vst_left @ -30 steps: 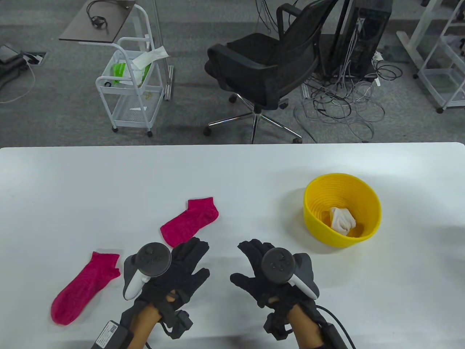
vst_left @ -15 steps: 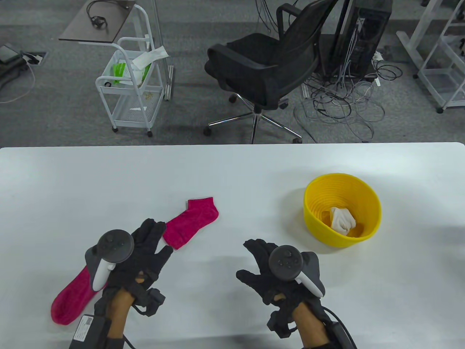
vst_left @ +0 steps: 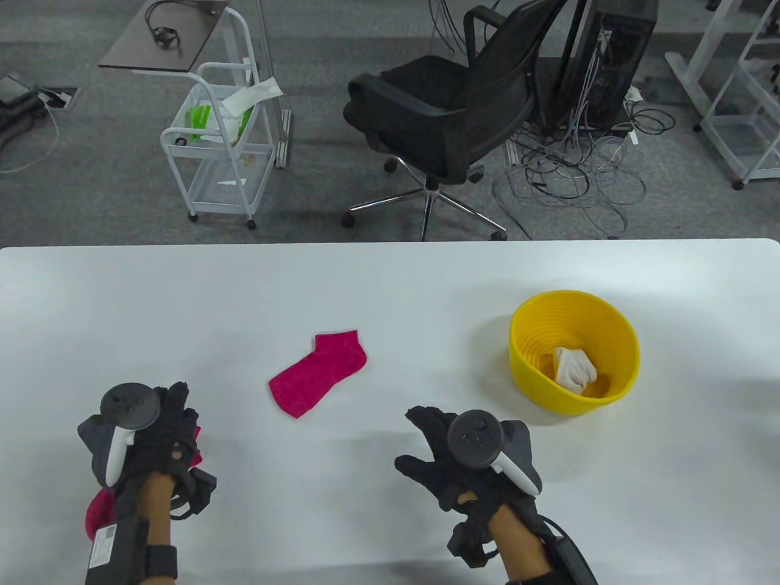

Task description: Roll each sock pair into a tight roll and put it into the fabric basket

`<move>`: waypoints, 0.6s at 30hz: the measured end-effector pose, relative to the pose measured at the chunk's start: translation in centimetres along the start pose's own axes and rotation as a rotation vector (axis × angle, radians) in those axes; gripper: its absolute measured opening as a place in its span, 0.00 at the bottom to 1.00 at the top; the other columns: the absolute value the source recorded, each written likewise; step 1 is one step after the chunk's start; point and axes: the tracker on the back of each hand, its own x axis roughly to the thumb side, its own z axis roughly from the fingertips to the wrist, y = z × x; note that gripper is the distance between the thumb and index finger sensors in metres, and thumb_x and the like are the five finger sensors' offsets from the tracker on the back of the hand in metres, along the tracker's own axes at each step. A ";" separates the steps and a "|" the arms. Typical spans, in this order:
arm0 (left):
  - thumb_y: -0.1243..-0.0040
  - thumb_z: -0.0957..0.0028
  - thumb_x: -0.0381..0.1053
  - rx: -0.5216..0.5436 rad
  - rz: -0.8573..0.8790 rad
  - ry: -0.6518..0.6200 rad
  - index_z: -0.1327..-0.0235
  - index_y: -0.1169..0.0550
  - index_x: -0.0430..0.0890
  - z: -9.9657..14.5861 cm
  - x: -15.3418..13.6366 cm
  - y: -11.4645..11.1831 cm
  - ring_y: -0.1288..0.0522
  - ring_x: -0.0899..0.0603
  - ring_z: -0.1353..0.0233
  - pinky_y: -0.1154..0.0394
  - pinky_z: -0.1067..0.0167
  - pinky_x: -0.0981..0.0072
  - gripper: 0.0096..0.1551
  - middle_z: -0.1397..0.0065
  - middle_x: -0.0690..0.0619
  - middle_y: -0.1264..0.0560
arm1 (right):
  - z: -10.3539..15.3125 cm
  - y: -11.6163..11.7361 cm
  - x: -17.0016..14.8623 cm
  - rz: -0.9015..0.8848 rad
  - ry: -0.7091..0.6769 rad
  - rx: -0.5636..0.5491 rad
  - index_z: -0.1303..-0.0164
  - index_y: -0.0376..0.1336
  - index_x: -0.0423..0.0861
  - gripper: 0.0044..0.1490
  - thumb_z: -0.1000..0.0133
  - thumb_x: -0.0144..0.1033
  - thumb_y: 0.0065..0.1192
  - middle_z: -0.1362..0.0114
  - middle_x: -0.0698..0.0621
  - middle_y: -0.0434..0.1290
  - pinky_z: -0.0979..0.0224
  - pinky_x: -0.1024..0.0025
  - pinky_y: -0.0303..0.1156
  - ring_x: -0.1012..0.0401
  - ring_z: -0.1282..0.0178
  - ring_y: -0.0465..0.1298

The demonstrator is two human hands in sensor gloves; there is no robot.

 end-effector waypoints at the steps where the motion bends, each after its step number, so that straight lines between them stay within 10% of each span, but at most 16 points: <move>1: 0.41 0.53 0.52 -0.004 -0.037 0.029 0.29 0.32 0.59 -0.1 -0.2 -0.3 0.36 0.41 0.26 0.35 0.34 0.51 0.34 0.18 0.53 0.41 | 0.0 0.0 0.0 0.000 -0.001 0.002 0.20 0.44 0.60 0.58 0.56 0.78 0.51 0.12 0.52 0.52 0.21 0.32 0.51 0.45 0.11 0.53; 18: 0.33 0.58 0.49 0.092 -0.316 0.070 0.49 0.18 0.55 -1.2 -0.3 -2.5 0.28 0.45 0.33 0.28 0.37 0.58 0.21 0.26 0.56 0.30 | -0.2 0.2 -0.3 -0.012 0.015 0.013 0.20 0.45 0.59 0.57 0.56 0.77 0.52 0.13 0.51 0.53 0.22 0.33 0.52 0.45 0.12 0.54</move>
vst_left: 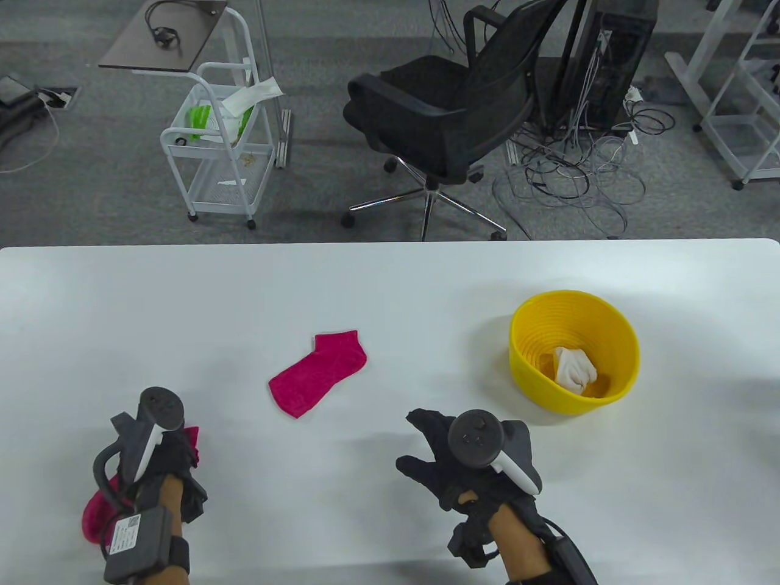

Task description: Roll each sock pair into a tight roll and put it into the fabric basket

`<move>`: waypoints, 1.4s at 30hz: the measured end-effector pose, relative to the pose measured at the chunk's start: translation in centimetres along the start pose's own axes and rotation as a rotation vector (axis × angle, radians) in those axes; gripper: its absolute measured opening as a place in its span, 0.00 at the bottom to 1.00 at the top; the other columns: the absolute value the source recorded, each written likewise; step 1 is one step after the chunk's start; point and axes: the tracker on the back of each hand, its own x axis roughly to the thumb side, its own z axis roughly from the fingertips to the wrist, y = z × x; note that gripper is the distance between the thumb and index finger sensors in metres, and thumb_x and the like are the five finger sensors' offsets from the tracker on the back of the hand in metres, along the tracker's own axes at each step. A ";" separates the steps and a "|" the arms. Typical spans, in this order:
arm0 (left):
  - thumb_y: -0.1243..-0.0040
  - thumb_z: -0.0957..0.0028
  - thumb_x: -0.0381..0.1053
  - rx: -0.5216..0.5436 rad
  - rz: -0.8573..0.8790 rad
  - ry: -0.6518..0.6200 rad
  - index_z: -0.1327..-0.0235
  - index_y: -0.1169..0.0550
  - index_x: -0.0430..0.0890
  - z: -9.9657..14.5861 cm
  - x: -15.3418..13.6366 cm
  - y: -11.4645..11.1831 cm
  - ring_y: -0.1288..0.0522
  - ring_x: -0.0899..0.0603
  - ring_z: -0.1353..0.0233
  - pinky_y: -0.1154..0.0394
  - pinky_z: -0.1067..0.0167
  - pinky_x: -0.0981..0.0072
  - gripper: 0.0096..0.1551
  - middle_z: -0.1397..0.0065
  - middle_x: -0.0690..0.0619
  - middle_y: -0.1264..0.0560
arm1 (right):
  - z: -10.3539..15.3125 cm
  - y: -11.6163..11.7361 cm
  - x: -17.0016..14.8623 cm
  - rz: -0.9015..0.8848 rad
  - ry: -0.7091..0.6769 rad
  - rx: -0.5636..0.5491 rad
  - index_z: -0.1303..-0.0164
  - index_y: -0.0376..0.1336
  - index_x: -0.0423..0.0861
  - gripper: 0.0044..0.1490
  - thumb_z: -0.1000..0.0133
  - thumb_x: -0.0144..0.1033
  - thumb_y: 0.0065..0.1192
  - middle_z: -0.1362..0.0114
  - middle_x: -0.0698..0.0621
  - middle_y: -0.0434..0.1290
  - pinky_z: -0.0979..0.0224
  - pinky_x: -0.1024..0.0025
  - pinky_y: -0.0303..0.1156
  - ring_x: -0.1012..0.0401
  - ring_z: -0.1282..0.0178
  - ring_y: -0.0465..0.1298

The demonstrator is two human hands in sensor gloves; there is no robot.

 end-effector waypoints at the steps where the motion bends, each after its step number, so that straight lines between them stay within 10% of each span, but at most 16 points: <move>1: 0.33 0.58 0.49 0.012 0.002 -0.007 0.50 0.17 0.54 0.0 0.0 0.1 0.27 0.45 0.34 0.28 0.38 0.58 0.21 0.26 0.56 0.29 | 0.0 0.0 0.0 -0.004 0.001 0.003 0.20 0.45 0.59 0.57 0.56 0.77 0.52 0.13 0.51 0.53 0.22 0.33 0.52 0.45 0.12 0.54; 12: 0.31 0.60 0.50 0.011 0.158 -0.053 0.51 0.15 0.55 3.2 0.0 6.9 0.25 0.43 0.34 0.28 0.39 0.54 0.22 0.29 0.53 0.26 | 0.0 -0.7 -0.9 -0.040 0.012 -0.002 0.20 0.46 0.59 0.56 0.56 0.77 0.52 0.14 0.51 0.55 0.22 0.34 0.53 0.45 0.12 0.55; 26: 0.32 0.61 0.57 0.110 0.263 -0.398 0.52 0.15 0.54 15.2 5.6 16.7 0.20 0.41 0.39 0.27 0.44 0.48 0.23 0.37 0.51 0.18 | 0.0 -1.0 -1.9 -0.074 0.049 -0.018 0.20 0.47 0.58 0.56 0.55 0.76 0.51 0.14 0.50 0.57 0.22 0.35 0.54 0.45 0.13 0.56; 34: 0.35 0.60 0.59 -0.019 0.263 -0.657 0.52 0.15 0.55 21.1 10.9 15.5 0.16 0.42 0.49 0.24 0.48 0.49 0.24 0.49 0.51 0.14 | 0.2 -2.4 -3.2 -0.142 0.081 -0.104 0.21 0.49 0.57 0.53 0.53 0.73 0.51 0.15 0.50 0.58 0.23 0.36 0.56 0.45 0.14 0.58; 42: 0.35 0.60 0.61 -0.255 0.156 -0.663 0.54 0.14 0.54 19.5 17.2 7.8 0.15 0.44 0.53 0.22 0.52 0.51 0.24 0.53 0.53 0.12 | 0.3 -3.5 -4.5 -0.199 0.132 -0.190 0.21 0.50 0.56 0.51 0.53 0.72 0.51 0.16 0.50 0.60 0.24 0.36 0.57 0.46 0.15 0.59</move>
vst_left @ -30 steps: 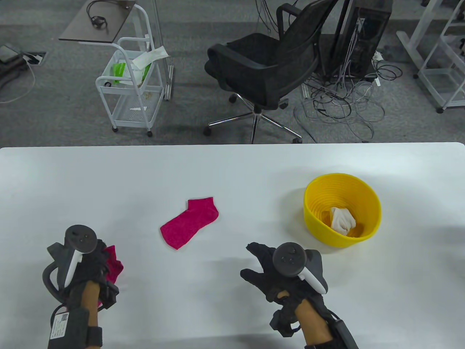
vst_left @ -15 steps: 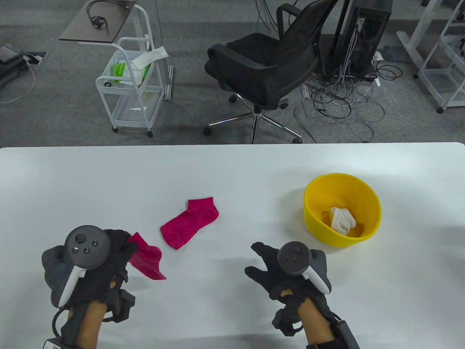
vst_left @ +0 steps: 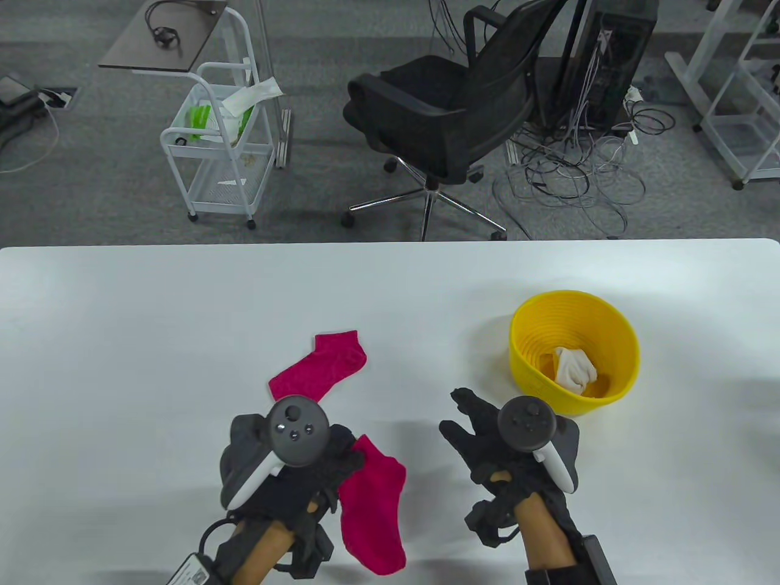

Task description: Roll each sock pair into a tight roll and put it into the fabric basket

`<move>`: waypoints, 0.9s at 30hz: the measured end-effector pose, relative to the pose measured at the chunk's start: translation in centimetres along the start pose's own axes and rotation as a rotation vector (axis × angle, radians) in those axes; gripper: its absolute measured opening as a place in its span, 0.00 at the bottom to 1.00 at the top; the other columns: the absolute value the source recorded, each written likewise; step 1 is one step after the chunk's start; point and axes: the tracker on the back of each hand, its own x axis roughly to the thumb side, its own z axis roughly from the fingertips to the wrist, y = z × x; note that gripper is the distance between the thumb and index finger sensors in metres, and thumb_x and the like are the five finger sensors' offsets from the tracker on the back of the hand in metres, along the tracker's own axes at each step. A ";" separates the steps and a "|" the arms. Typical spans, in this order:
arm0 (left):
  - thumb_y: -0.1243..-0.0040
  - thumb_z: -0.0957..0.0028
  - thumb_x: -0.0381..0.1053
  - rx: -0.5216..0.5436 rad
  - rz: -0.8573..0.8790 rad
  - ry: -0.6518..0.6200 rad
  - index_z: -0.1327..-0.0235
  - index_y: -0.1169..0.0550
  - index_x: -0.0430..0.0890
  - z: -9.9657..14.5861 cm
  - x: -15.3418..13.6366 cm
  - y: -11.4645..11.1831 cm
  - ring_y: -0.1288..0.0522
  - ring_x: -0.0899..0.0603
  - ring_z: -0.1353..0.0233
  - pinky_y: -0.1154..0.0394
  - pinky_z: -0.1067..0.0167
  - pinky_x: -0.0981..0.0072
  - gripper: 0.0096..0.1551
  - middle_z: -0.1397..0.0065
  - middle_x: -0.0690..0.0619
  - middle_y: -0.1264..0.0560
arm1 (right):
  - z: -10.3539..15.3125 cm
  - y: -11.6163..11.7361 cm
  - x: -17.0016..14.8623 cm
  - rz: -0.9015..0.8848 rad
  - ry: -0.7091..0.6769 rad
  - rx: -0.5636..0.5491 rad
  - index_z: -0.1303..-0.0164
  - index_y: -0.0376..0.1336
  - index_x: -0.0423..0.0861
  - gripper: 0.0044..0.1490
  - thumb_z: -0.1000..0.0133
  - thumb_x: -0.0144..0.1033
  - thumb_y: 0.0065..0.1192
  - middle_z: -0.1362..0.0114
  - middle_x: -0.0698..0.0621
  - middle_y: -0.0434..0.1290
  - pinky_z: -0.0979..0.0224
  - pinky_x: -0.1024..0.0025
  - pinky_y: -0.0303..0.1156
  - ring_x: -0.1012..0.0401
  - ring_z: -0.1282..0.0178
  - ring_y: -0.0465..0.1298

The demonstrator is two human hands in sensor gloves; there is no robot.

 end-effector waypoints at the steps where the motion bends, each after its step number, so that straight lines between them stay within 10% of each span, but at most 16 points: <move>1: 0.35 0.61 0.60 -0.024 -0.004 0.013 0.54 0.14 0.54 -1.4 0.0 -1.3 0.14 0.44 0.53 0.22 0.52 0.51 0.24 0.53 0.53 0.12 | 0.0 -0.1 -0.1 -0.005 0.002 -0.002 0.21 0.50 0.56 0.51 0.53 0.72 0.51 0.16 0.50 0.60 0.23 0.37 0.57 0.46 0.15 0.60; 14: 0.35 0.62 0.60 0.021 -0.142 0.150 0.51 0.15 0.56 -10.7 -1.2 -7.4 0.16 0.42 0.48 0.24 0.50 0.49 0.26 0.47 0.52 0.14 | -0.3 0.0 -0.3 -0.009 0.006 0.016 0.21 0.50 0.56 0.51 0.53 0.71 0.51 0.16 0.50 0.60 0.23 0.37 0.57 0.46 0.15 0.60; 27: 0.41 0.61 0.64 0.224 -0.024 0.198 0.34 0.25 0.60 -13.3 -5.7 -2.8 0.27 0.42 0.27 0.32 0.34 0.46 0.36 0.24 0.53 0.28 | -0.3 0.2 -0.3 0.007 0.002 0.026 0.21 0.49 0.56 0.51 0.53 0.71 0.51 0.16 0.49 0.59 0.24 0.37 0.57 0.45 0.15 0.60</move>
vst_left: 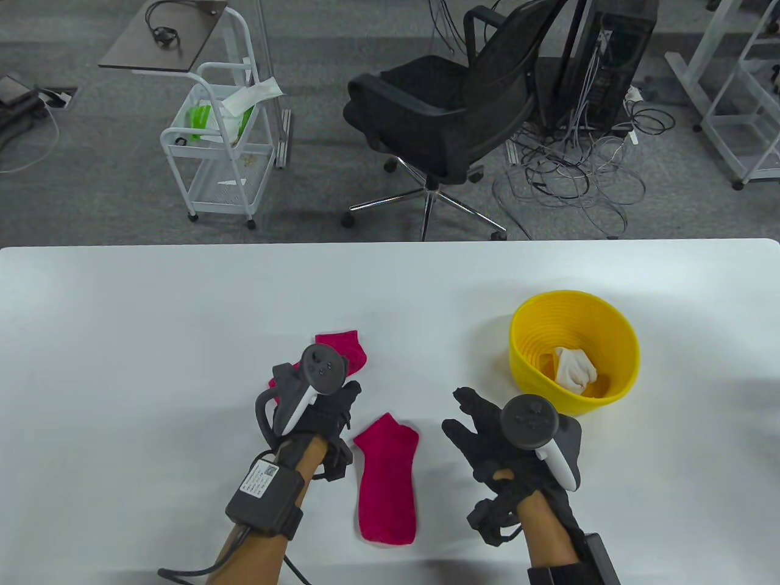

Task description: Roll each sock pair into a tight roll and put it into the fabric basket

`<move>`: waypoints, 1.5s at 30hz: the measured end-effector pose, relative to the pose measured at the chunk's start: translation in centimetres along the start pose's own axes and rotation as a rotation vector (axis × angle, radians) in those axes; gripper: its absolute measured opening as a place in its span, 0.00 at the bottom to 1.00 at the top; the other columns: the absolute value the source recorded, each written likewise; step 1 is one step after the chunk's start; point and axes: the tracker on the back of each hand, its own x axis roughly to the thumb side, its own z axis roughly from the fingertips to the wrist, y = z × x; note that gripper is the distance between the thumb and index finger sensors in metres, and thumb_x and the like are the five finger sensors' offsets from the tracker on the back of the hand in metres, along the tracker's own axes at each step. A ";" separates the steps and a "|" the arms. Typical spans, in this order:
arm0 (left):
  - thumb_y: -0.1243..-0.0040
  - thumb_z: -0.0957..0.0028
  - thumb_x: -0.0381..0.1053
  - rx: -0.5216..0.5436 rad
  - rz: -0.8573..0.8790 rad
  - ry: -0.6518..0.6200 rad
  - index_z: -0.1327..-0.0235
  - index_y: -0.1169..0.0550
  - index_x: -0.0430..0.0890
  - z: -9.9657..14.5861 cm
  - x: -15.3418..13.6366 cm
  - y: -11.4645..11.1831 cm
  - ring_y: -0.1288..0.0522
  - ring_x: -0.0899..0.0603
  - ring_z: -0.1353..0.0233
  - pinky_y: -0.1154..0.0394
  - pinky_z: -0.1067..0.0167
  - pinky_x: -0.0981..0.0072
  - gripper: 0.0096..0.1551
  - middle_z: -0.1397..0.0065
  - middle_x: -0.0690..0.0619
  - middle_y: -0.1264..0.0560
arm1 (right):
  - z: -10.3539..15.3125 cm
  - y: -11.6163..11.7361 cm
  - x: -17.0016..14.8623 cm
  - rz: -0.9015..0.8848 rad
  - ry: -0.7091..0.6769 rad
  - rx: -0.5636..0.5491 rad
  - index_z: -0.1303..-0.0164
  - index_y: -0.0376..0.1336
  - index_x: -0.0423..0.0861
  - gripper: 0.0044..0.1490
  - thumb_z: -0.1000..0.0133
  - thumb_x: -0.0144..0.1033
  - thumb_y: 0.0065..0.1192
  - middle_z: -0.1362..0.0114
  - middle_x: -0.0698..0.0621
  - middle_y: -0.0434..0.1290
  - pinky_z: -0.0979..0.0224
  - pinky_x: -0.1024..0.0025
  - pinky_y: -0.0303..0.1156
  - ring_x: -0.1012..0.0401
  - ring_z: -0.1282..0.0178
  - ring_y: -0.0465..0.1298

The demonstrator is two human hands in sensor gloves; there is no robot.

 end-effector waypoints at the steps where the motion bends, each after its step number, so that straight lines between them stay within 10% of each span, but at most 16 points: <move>1: 0.42 0.61 0.64 -0.021 0.004 0.013 0.34 0.25 0.61 -1.0 -0.3 0.2 0.28 0.42 0.27 0.32 0.34 0.46 0.36 0.23 0.53 0.30 | 0.0 0.0 0.0 0.001 0.001 -0.002 0.21 0.49 0.56 0.51 0.53 0.71 0.51 0.16 0.49 0.59 0.24 0.37 0.57 0.45 0.15 0.60; 19: 0.35 0.60 0.55 -0.017 -0.205 0.109 0.40 0.20 0.61 -11.6 -2.4 -2.9 0.25 0.46 0.34 0.30 0.40 0.51 0.30 0.27 0.60 0.25 | 0.1 0.3 -0.9 0.041 0.038 0.003 0.22 0.49 0.56 0.50 0.52 0.70 0.52 0.17 0.50 0.60 0.24 0.37 0.58 0.46 0.16 0.60; 36: 0.32 0.62 0.53 0.053 -0.375 0.068 0.54 0.14 0.55 -11.4 -0.6 -3.0 0.19 0.45 0.47 0.28 0.43 0.50 0.21 0.44 0.52 0.17 | 0.5 -0.3 -1.3 0.016 0.039 -0.016 0.20 0.44 0.56 0.53 0.52 0.69 0.52 0.17 0.49 0.60 0.24 0.37 0.58 0.46 0.16 0.61; 45: 0.34 0.61 0.53 0.160 -0.254 0.029 0.52 0.16 0.56 -6.9 -0.6 4.7 0.19 0.46 0.45 0.29 0.42 0.50 0.22 0.42 0.53 0.18 | 0.3 -0.2 -1.4 0.004 0.041 0.006 0.20 0.44 0.56 0.53 0.52 0.69 0.52 0.17 0.50 0.60 0.24 0.38 0.58 0.46 0.16 0.61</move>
